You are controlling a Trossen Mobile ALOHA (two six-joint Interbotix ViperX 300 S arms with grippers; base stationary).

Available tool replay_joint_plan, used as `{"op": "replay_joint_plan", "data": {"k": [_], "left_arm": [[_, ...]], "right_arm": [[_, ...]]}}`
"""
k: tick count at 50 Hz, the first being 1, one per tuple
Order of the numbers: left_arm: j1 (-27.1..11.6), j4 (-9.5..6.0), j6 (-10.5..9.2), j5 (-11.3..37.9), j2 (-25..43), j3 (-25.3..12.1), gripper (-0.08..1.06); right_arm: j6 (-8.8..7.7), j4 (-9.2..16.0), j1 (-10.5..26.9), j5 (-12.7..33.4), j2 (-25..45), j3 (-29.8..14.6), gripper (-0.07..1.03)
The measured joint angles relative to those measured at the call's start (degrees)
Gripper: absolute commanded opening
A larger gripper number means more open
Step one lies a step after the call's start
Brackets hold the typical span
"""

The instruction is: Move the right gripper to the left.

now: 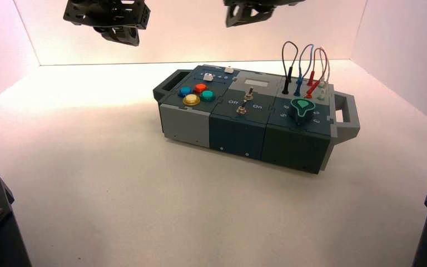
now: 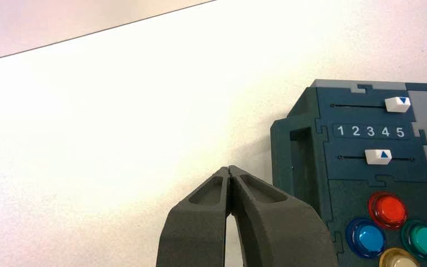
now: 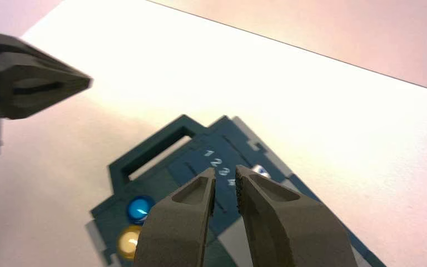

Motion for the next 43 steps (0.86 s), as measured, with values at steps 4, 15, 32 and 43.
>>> {"op": "replay_joint_plan", "data": {"k": [4,15,32,43], "left_arm": [[0.00,0.09,0.09,0.00,0.35,-0.09,-0.03],[0.00,0.09,0.09,0.00,0.97,-0.35,-0.03],[0.00,0.18,0.26,0.09,1.67,-1.05,-0.03],[0.00,0.18,0.26,0.09,1.85,-1.14,-0.03]], "right_arm": [[0.00,0.00,1.49,0.00,0.00,-0.53,0.22],[0.00,-0.09,3.16,0.00,0.18,-0.88,0.22],[0.00,0.00,3.16,0.00,1.85,-1.14,0.22],[-0.09,-0.18,3.16,0.00,3.16,-1.85,0.22]]}}
